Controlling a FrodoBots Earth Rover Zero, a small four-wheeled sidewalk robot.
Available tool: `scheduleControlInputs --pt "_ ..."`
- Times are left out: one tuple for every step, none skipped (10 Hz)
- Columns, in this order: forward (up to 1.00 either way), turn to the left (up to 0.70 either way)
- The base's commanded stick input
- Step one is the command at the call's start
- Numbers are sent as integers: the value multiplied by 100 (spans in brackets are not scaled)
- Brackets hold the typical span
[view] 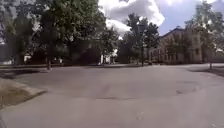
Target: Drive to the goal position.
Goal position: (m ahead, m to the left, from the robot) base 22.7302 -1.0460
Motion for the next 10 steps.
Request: scheduleControlInputs --pt "85 1" --pt "85 1" --pt "85 1" --pt "85 1" --pt "85 -13" --pt "85 -28" --pt "85 -33" --pt "85 -33" --pt "85 -33" --pt "85 -33"
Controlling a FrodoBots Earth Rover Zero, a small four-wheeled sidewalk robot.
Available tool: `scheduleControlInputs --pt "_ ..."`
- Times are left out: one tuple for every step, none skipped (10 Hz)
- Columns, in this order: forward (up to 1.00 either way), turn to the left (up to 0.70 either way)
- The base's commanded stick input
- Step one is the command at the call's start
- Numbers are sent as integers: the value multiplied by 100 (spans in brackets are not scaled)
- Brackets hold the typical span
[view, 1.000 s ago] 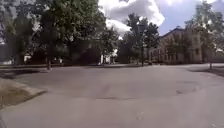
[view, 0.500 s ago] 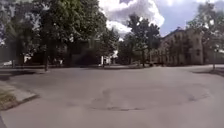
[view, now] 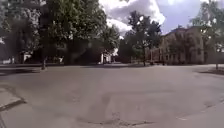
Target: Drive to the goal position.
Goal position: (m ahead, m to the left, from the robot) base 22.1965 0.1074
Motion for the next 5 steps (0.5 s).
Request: scheduleControlInputs --pt "85 -33" --pt "85 -32" --pt "85 -6" --pt "85 1" --pt "85 1"
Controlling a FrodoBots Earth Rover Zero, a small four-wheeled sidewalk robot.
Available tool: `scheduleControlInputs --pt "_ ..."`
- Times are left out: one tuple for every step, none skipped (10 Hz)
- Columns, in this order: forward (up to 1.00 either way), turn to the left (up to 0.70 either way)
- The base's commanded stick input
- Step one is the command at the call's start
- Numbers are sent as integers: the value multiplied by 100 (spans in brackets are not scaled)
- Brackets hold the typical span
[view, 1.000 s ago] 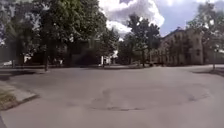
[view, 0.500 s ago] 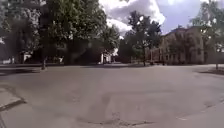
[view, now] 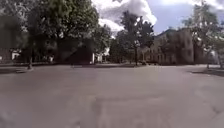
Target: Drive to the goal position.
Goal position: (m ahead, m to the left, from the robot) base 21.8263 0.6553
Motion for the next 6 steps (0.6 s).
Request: scheduleControlInputs --pt "85 1" --pt "85 1" --pt "85 1" --pt "85 1" --pt "85 1" --pt "85 1"
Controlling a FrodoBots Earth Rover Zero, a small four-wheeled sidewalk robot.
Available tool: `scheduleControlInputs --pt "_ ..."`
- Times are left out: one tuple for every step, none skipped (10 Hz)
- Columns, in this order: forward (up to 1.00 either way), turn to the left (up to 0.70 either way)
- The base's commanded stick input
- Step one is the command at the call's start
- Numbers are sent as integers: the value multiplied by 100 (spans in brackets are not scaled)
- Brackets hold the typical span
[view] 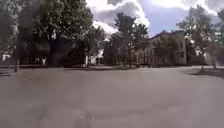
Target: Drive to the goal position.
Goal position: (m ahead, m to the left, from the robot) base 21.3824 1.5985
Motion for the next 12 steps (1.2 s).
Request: scheduleControlInputs --pt "85 1" --pt "85 1" --pt "85 1" --pt "85 1" --pt "85 1" --pt "85 1" --pt "85 1" --pt "85 1" --pt "85 1" --pt "85 1" --pt "85 1" --pt "85 1"
